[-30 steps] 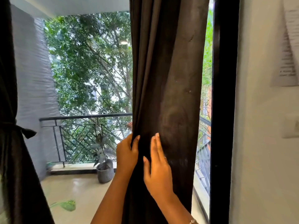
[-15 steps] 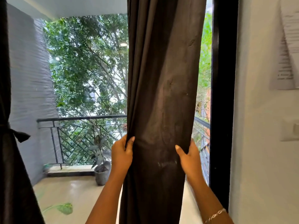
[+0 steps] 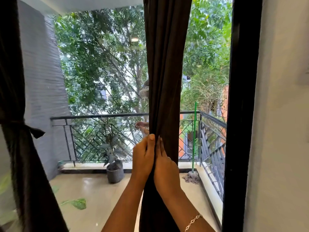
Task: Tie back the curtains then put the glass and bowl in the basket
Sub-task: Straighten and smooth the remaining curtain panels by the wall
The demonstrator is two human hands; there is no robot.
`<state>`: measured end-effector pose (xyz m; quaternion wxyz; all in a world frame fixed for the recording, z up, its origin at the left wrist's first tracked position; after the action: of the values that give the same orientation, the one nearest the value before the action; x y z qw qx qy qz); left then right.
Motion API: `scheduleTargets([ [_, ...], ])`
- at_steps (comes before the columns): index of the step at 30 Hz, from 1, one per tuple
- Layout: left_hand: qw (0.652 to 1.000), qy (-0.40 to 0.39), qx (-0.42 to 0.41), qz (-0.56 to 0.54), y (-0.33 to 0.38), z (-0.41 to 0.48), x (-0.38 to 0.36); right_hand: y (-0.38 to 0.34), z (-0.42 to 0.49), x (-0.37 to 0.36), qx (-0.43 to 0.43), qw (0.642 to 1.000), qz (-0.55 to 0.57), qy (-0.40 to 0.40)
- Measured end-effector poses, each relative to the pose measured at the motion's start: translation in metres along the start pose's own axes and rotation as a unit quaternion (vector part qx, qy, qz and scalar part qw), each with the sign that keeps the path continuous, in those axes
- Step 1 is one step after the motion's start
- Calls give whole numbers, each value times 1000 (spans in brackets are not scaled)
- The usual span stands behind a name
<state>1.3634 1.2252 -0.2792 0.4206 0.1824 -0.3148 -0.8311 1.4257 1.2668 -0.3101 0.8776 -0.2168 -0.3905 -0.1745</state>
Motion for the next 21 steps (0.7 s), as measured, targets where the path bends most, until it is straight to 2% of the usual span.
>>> scheduleTargets([
  [4,1000,-1,10,15,0,0,2,2,0,2,54,998,25,-20],
  [6,1000,9,14,17,-1,4,8,14,1,5,84,979,182,-31],
  [7,1000,7,19,8,-3,5,12,21,3,11,66,952,298,-23],
  [9,999,-8,35,-11,-4,6,18,42,12,23,-6,871,491,20],
  [11,997,-21,66,-44,-4,7,23,63,31,36,-70,824,559,57],
  [13,993,-28,90,-75,-4,7,26,84,54,42,-70,777,626,14],
  [15,989,-43,103,-101,-4,7,29,91,72,47,-56,725,681,-90],
  [18,981,-52,127,-139,-4,9,34,95,86,45,-23,715,673,-189],
  [21,974,-46,154,-161,-3,12,35,87,88,46,-47,725,655,-208],
])
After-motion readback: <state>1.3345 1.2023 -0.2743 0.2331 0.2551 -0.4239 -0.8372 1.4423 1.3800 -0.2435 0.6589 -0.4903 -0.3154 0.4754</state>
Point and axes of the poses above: each hand's wrist, its own z-axis towards the middle knuckle, its own x-axis out of the back of the hand, y = z × x, the point moved 2 cm from there along z, towards the middle knuckle, and after that the axes turned 13 degrees about -z, right-handed, at the moved point
